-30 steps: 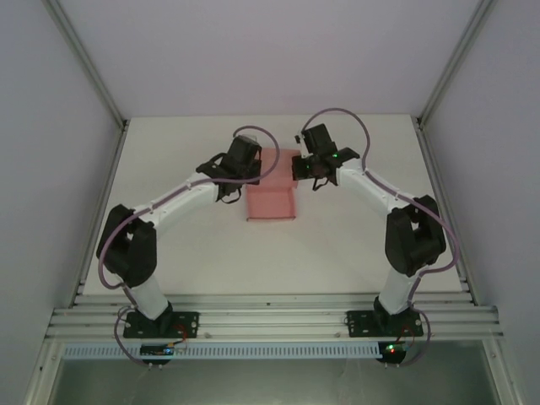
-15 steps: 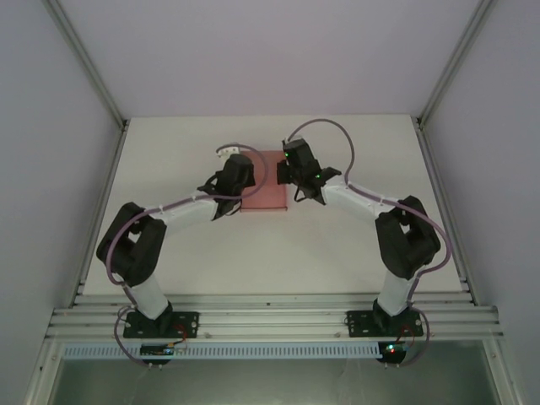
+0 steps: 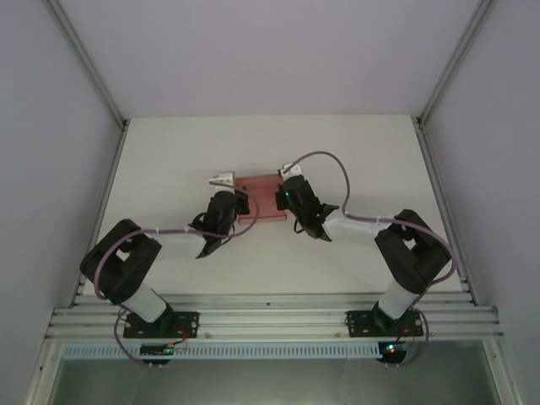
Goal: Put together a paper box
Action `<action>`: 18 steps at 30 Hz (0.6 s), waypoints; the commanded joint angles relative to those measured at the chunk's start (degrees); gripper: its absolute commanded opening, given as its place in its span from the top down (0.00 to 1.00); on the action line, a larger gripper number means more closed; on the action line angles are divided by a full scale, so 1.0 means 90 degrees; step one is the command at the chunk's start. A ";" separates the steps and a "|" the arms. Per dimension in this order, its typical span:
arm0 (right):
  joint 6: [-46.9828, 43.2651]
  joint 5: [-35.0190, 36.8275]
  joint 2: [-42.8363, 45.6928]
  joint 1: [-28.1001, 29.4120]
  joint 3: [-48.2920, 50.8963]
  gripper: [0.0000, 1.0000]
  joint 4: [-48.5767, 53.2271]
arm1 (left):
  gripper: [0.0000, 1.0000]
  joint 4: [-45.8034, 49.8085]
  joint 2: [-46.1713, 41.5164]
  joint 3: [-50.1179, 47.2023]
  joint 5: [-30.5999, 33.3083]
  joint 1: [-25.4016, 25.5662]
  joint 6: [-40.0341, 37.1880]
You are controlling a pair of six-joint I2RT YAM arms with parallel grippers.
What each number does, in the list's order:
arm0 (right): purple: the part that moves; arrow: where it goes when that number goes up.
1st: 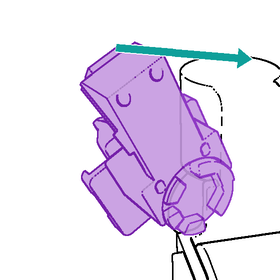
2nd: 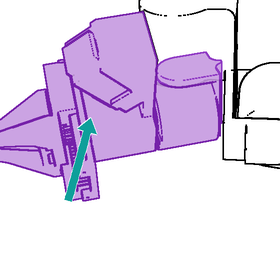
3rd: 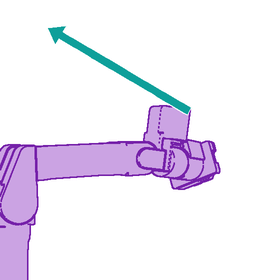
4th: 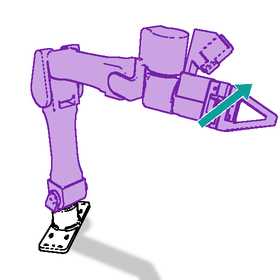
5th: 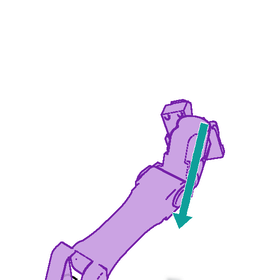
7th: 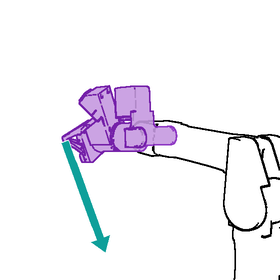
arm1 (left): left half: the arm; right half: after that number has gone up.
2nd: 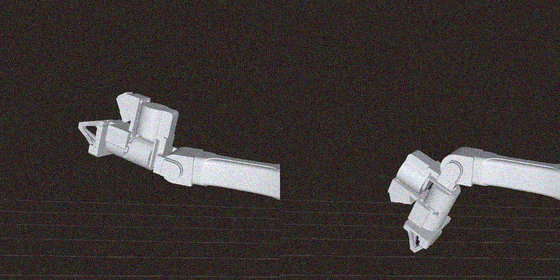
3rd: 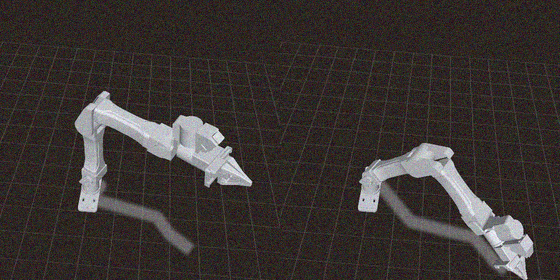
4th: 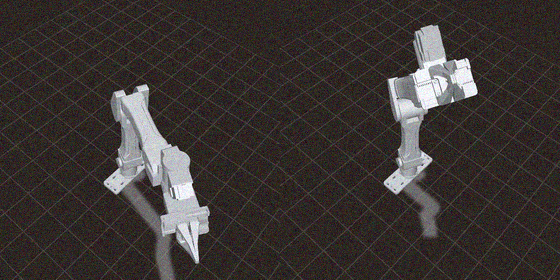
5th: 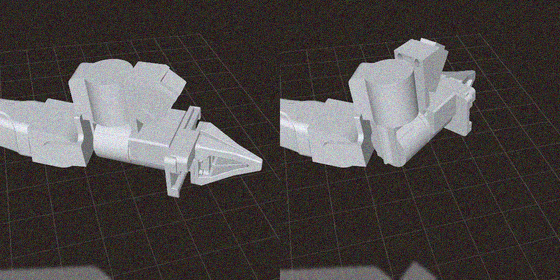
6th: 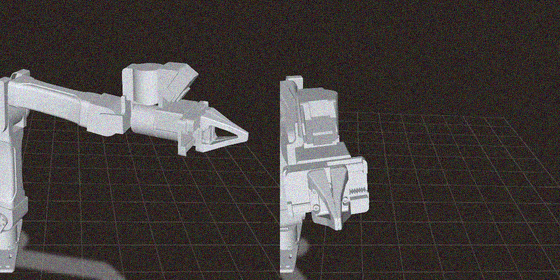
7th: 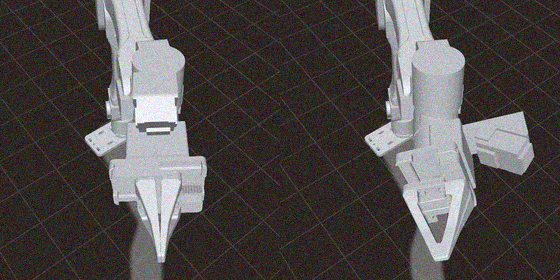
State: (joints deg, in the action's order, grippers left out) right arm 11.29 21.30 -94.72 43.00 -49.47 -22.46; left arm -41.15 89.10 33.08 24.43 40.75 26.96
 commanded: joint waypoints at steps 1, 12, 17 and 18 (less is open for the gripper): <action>-0.0050 -0.0230 0.0140 0.0333 0.0322 0.98 -0.0425 | 0.80 -0.0557 -0.0263 -0.0332 -0.0670 0.0332 -0.0287; 0.1255 -0.0233 -0.0026 0.0545 -0.1031 1.00 0.1879 | 0.86 -0.0330 -0.0448 -0.0507 -0.0722 0.0374 -0.0004; 0.0501 -0.0438 0.0217 0.0631 0.0163 1.00 0.0645 | 0.83 -0.0143 -0.0801 -0.0843 -0.0888 0.0389 -0.0088; 0.0380 -0.0445 0.0258 0.0624 0.0413 1.00 0.0403 | 0.83 -0.0157 -0.0858 -0.0935 -0.0936 0.0390 -0.0090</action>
State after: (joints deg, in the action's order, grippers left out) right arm 18.09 24.18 -93.12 46.09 -51.05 -15.09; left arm -43.11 83.13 26.00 23.07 42.54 26.13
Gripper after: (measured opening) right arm 0.060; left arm 0.170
